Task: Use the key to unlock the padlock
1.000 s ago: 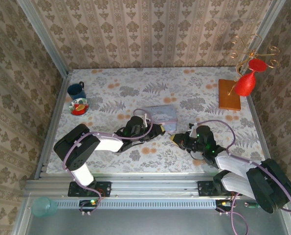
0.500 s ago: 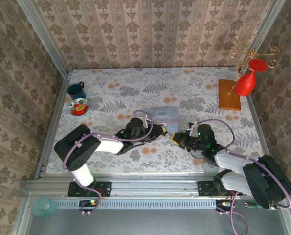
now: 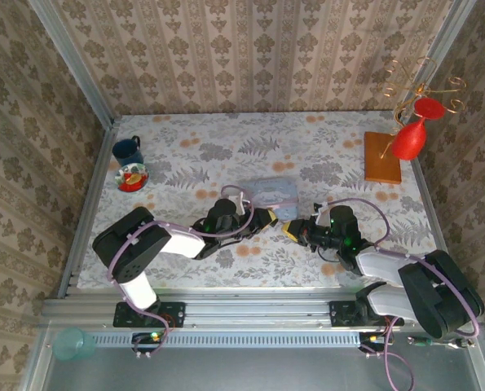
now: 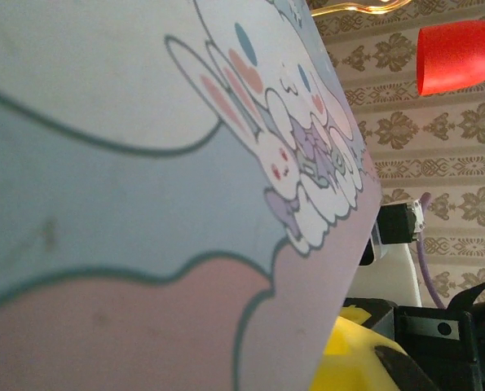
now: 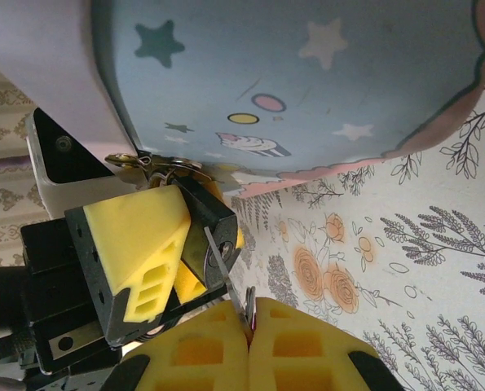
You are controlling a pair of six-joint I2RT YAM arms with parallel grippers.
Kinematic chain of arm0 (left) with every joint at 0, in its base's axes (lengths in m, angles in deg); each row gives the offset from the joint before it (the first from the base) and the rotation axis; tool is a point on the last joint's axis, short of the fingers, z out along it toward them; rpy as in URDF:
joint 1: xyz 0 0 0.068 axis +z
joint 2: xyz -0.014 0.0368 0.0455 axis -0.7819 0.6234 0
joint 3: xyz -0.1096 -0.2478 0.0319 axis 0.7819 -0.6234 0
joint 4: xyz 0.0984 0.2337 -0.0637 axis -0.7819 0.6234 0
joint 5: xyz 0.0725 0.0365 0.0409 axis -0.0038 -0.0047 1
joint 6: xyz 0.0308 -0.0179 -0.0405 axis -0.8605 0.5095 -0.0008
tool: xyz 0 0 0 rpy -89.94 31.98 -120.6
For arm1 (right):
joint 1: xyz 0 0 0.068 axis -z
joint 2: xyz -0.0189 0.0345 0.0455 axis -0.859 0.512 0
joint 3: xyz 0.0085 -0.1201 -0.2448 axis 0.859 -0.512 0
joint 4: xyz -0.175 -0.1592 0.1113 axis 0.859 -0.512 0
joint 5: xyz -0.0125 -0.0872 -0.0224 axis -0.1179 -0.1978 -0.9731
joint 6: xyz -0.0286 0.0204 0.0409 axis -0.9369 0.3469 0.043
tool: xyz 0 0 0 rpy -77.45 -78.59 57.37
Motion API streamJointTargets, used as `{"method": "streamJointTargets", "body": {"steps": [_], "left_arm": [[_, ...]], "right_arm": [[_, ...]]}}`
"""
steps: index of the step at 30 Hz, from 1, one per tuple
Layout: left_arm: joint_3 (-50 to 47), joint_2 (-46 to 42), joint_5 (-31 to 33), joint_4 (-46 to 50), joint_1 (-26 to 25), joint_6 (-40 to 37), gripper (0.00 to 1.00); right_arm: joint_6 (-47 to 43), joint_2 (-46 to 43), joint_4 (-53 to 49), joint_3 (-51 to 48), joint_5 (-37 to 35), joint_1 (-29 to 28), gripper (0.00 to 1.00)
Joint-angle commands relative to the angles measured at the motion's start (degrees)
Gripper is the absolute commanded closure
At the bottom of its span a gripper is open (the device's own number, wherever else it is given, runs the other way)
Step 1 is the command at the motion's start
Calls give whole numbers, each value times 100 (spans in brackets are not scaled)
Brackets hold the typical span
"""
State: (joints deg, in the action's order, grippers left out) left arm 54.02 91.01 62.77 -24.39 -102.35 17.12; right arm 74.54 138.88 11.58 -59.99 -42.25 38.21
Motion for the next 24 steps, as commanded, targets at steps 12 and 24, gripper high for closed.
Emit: {"method": "streamJointTargets", "body": {"steps": [12, 24], "left_arm": [[-129, -14, 118, -1163, 75, 112, 92], [-207, 136, 99, -1493, 79, 208, 92]], "right_arm": [[383, 153, 184, 27, 365, 34, 100], [536, 220, 389, 106, 460, 42, 100]]}}
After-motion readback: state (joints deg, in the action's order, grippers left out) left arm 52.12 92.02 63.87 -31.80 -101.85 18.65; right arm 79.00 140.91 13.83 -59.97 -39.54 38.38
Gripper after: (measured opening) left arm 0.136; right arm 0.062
